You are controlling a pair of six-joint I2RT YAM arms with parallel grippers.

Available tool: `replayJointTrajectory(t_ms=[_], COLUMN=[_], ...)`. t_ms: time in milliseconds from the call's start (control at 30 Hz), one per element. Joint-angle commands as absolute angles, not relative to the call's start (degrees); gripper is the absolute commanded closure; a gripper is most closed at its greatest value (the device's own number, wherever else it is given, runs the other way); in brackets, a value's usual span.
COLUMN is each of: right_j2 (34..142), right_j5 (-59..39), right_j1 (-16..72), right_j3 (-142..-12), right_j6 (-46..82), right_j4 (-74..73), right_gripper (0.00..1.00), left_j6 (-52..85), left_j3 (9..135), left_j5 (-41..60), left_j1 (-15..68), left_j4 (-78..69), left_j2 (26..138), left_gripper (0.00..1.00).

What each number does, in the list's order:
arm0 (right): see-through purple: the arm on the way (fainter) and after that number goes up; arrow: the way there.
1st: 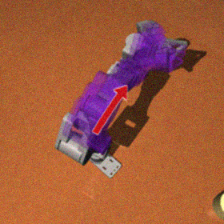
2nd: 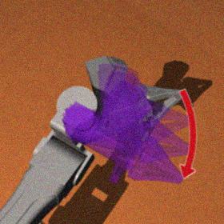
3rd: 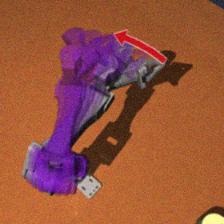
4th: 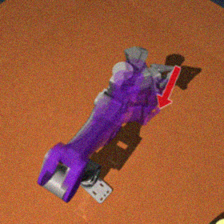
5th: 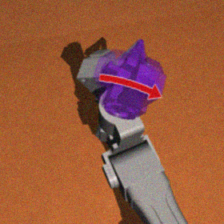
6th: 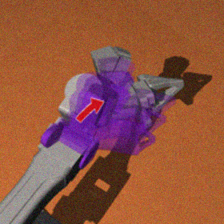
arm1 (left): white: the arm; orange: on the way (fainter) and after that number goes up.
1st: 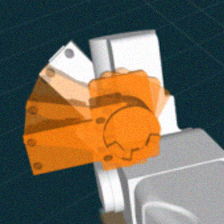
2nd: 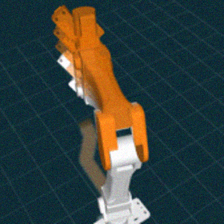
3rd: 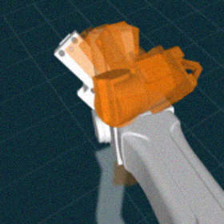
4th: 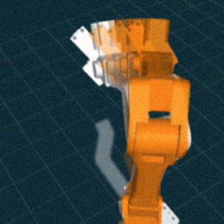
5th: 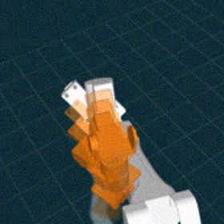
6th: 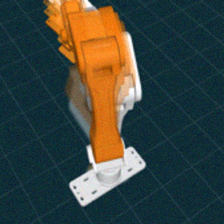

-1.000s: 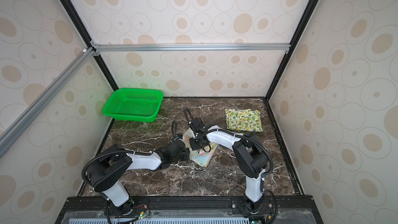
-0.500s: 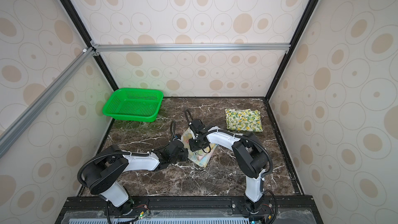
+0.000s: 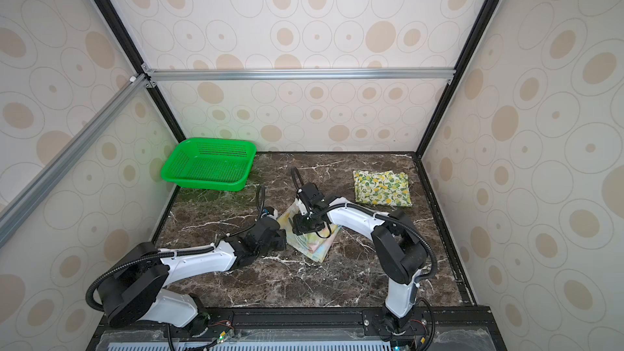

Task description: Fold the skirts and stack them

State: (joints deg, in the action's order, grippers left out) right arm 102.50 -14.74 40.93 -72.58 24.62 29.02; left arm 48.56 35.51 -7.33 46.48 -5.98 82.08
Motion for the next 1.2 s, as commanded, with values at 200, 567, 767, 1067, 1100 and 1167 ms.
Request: replayJointTrajectory(t_ms=[200, 567, 767, 1067, 1100, 1167], right_j2=[100.4, 99.5, 97.3, 96.4, 96.4, 96.5], right_j5=[-14.3, -15.0, -14.8, -14.8, -14.6, -14.3], right_j1=[40.6, 39.8, 39.7, 40.1, 40.3, 40.9], right_j3=[-73.2, -68.4, -62.1, -54.6, -53.8, -53.3], right_j6=[25.2, 25.1, 25.8, 29.2, 29.8, 30.3], right_j4=[28.5, 30.3, 30.5, 28.9, 28.7, 28.8], right_gripper=[0.65, 1.00, 1.00, 1.00, 1.00, 1.00], left_j6=[46.6, 42.6, 44.0, 41.9, 41.4, 40.4], left_j3=[35.8, 46.7, 48.8, 49.3, 49.9, 50.9], left_j5=[-11.7, -7.5, -5.0, -6.8, -7.1, -7.8], left_j1=[45.0, 44.6, 42.8, 41.1, 41.1, 40.9], left_j4=[-1.7, -8.6, -10.8, -10.9, -10.3, -9.8], left_j2=[78.1, 91.1, 99.1, 105.1, 105.7, 106.0], left_gripper=[1.00, 1.00, 1.00, 1.00, 1.00, 1.00])
